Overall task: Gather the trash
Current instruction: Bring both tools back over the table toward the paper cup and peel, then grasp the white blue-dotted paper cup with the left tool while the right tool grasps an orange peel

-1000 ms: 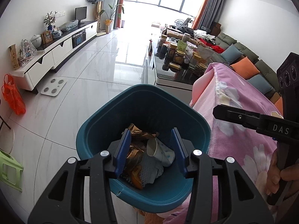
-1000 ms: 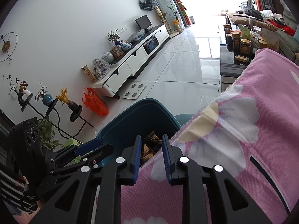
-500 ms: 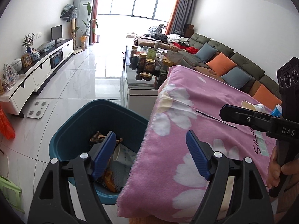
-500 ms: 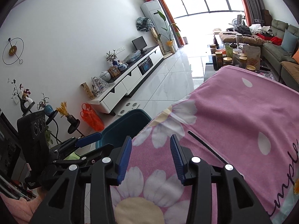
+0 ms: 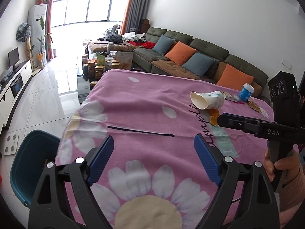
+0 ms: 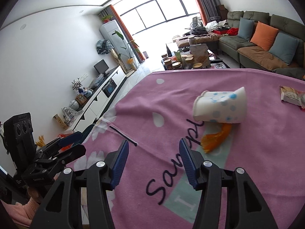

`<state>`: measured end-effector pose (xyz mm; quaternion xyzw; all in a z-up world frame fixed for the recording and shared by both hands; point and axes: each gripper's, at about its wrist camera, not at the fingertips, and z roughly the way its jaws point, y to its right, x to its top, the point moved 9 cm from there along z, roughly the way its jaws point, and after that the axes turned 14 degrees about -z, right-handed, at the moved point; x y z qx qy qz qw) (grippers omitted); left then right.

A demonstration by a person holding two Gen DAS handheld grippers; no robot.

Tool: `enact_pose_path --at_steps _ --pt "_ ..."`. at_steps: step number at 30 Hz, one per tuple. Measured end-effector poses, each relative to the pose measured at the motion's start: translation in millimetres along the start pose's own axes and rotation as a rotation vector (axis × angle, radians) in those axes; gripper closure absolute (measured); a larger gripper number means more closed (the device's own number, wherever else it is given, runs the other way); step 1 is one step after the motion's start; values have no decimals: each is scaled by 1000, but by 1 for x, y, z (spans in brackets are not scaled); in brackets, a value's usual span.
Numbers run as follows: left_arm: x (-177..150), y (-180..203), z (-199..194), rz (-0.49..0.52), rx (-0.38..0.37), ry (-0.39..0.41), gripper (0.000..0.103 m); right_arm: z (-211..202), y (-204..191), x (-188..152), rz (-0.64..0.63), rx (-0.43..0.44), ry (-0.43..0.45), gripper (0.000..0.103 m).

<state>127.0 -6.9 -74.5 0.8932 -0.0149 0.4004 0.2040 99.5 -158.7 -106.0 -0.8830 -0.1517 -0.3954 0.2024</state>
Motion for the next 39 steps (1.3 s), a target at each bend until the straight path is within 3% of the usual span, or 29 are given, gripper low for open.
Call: enact_pose_path --at_steps 6,14,27,33,35,39 --pt "1 58 43 78 -74 -60 22 -14 44 -10 62 -62 14 50" --pt "3 116 96 153 -141 -145 37 -19 73 -18 104 -86 24 51" --pt "12 145 161 161 -170 -253 55 -24 96 -28 156 -96 28 51" --pt "9 153 179 163 -185 -291 69 -24 98 -29 166 -94 27 51" --pt "8 155 184 155 -196 -308 78 -24 98 -29 164 -94 26 51" --pt "7 156 185 152 -205 -300 83 -24 98 -29 159 -91 20 51"
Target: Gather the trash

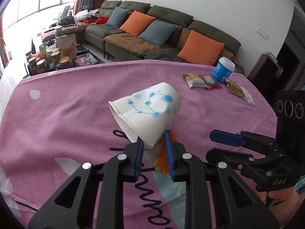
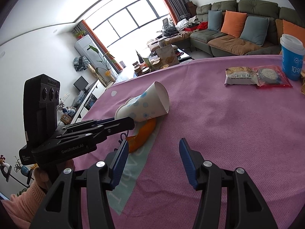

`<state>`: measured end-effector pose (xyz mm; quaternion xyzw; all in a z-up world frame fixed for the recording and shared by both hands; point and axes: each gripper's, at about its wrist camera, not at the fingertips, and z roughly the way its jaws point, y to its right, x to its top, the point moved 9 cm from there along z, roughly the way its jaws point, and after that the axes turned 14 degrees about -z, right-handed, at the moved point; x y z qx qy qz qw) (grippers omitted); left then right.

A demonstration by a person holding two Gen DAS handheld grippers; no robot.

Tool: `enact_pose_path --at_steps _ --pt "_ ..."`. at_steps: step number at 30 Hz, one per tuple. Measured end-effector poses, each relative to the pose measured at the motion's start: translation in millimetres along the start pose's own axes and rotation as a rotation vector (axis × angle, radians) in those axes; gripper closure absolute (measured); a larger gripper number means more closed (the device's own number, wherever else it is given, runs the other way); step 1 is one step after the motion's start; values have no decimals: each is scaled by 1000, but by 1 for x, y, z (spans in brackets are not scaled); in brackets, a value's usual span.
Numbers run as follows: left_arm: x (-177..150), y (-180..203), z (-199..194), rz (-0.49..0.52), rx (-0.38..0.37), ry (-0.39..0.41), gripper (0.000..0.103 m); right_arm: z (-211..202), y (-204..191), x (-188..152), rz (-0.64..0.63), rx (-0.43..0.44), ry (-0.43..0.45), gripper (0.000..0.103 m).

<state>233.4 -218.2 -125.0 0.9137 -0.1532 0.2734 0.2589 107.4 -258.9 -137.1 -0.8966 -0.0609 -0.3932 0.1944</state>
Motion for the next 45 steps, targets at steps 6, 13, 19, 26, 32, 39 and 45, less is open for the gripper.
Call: enact_pose_path --at_steps 6,13,19,26,32,39,45 --pt "1 -9 -15 -20 7 46 90 7 -6 4 -27 -2 -14 51" --pt "-4 -28 -53 -36 51 114 94 29 -14 13 -56 -2 -53 54" --pt "-15 -50 -91 -66 71 164 95 42 -16 12 -46 7 -87 59" --pt "-31 -73 -127 -100 96 200 95 44 -12 9 1 12 -98 72" --pt "-44 -90 -152 -120 123 221 96 41 -12 9 19 9 -82 77" --pt "-57 -98 -172 -133 152 243 96 38 -15 13 16 8 -61 88" --pt "-66 -105 -191 -145 170 270 97 31 -25 11 -1 26 -47 88"
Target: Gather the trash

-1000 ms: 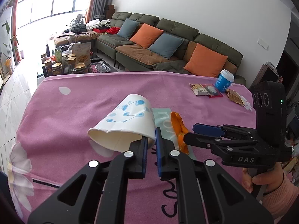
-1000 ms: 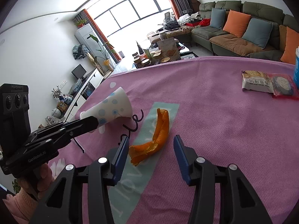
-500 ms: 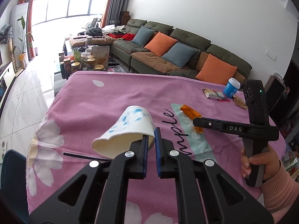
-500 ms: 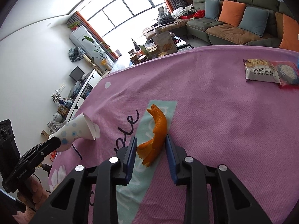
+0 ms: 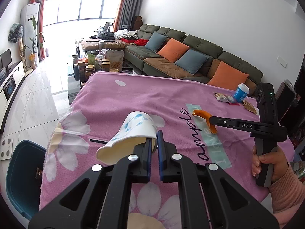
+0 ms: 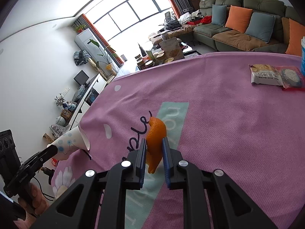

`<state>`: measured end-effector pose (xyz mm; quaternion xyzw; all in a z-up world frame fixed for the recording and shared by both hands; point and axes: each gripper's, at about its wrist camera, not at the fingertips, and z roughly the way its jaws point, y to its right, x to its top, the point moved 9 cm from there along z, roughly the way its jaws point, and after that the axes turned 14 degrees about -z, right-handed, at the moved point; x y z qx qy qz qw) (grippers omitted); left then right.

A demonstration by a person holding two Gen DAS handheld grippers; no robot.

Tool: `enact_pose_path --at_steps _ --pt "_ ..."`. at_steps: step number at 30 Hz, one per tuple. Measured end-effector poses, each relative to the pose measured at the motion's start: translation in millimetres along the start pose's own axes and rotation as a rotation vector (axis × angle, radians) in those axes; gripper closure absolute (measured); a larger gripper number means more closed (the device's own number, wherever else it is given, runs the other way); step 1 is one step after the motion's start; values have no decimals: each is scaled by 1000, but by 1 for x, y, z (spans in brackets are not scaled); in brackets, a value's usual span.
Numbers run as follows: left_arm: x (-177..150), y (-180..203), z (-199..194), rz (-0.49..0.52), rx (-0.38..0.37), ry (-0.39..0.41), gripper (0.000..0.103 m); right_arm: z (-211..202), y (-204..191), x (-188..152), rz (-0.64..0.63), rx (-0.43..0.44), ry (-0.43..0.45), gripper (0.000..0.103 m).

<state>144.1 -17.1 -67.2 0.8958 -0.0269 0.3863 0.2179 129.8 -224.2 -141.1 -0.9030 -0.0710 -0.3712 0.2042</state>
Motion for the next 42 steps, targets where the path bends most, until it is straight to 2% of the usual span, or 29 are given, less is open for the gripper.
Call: enact_pose_path --at_steps 14,23,24,28,32,33,34,35,42 --pt "-7 -13 -42 0 44 56 99 -21 -56 2 -51 135 59 88" --pt "-14 -22 -52 -9 61 51 98 -16 -88 -2 -79 193 47 88" --pt "-14 -23 -50 -9 59 46 96 -14 -89 -3 -77 194 45 88" --pt "-14 -24 -44 6 61 45 75 -11 -89 -9 -73 197 30 88" --pt "-16 -25 -35 9 60 28 76 -8 -88 -14 -67 193 19 88" --pt "-16 -24 -32 7 53 19 82 -8 -87 -14 -66 192 17 88" --pt "-17 -24 -30 2 45 10 93 -7 -87 -15 -63 193 15 88" --pt "-17 -24 -29 1 44 8 96 -7 -86 -15 -62 193 15 88" --pt "-18 -21 -36 6 46 31 99 -8 -93 -10 -72 213 27 88"
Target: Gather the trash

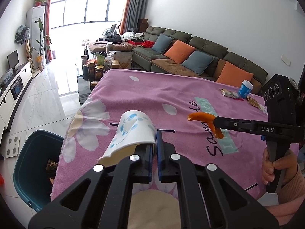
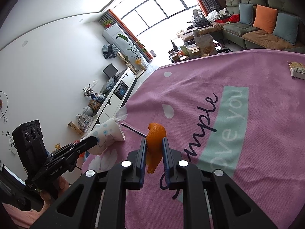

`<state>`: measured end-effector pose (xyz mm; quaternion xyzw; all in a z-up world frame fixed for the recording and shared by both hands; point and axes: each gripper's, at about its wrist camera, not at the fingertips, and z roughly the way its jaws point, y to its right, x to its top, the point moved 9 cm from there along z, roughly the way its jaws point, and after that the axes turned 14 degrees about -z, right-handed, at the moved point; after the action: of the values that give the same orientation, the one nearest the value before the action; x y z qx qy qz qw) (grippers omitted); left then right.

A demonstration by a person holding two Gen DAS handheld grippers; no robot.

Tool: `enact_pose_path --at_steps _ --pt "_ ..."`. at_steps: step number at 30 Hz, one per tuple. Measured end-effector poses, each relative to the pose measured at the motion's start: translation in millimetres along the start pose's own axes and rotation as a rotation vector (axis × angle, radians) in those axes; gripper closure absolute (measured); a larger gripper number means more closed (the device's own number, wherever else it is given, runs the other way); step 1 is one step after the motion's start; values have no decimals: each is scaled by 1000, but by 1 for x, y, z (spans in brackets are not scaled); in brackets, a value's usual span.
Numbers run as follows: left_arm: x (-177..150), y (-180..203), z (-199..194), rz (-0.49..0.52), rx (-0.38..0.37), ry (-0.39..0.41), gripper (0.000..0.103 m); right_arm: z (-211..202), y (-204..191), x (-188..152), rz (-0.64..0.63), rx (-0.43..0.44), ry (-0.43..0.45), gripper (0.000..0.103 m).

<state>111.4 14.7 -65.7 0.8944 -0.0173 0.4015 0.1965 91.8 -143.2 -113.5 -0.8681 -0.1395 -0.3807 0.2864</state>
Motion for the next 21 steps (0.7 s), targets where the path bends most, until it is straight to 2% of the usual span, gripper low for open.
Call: enact_pose_path --at_steps 21 --pt "4 -17 -52 -2 43 84 99 16 -45 14 -65 90 6 88"
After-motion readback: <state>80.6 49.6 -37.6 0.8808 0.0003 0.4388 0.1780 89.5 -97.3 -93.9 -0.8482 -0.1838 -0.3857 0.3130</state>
